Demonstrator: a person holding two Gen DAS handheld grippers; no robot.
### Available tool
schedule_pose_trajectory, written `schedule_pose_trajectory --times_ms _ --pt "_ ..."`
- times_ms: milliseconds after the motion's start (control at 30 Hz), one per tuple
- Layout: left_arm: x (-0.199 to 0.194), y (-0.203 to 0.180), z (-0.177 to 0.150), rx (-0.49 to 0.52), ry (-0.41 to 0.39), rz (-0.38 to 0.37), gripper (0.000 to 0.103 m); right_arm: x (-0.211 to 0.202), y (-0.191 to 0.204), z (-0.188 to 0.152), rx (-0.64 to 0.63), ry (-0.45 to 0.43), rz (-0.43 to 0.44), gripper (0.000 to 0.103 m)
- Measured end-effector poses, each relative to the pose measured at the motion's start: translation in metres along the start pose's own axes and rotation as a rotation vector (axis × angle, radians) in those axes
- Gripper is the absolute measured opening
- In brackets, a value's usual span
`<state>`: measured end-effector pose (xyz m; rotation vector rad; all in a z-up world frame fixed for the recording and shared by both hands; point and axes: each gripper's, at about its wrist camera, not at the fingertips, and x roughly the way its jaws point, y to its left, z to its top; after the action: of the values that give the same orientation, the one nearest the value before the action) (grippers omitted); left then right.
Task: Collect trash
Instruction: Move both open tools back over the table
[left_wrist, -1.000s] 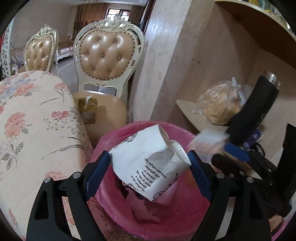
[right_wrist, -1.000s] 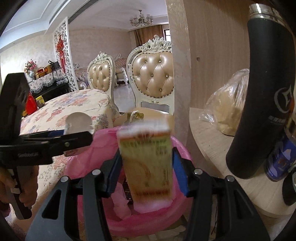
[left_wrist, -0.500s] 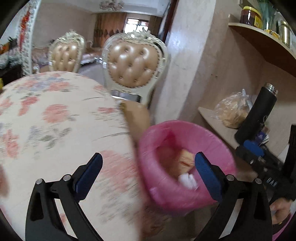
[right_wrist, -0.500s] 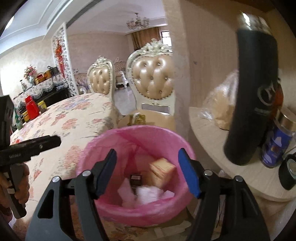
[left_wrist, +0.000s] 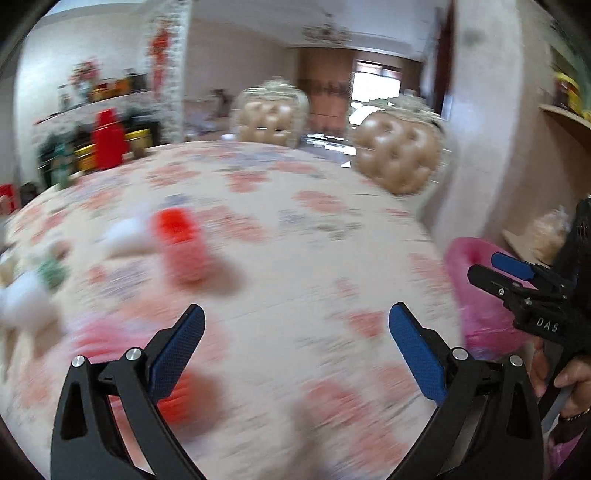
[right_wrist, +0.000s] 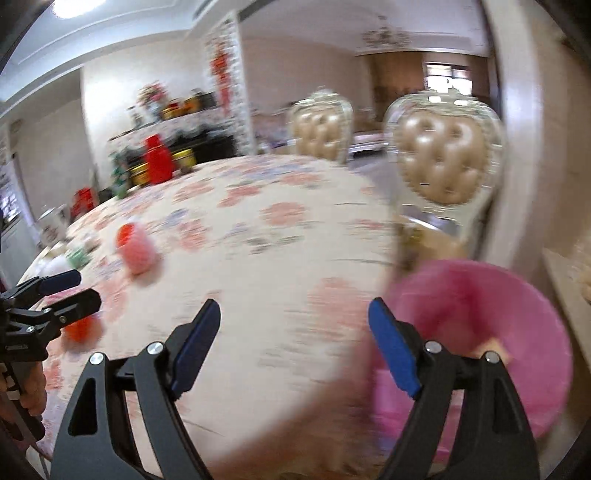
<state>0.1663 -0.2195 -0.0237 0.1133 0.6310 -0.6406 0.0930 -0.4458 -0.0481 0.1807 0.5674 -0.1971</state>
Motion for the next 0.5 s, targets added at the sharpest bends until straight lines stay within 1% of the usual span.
schedule_pose_trajectory --times_ms 67,100,267,500 --pt "-0.018 0.036 -0.011 -0.054 -0.005 0.068 0.094 0.014 0.028 0.004 -0.036 0.018 0.048 0.08" --pt "-0.024 0.047 -0.014 -0.069 -0.006 0.086 0.094 0.019 0.04 0.006 -0.052 0.024 0.066 0.08" --pt "-0.062 0.122 -0.034 -0.17 -0.022 0.283 0.094 0.052 0.103 0.018 -0.146 0.049 0.173 0.08" --pt "-0.101 0.219 -0.053 -0.316 -0.014 0.482 0.094 0.092 0.197 0.05 -0.303 0.059 0.314 0.08"
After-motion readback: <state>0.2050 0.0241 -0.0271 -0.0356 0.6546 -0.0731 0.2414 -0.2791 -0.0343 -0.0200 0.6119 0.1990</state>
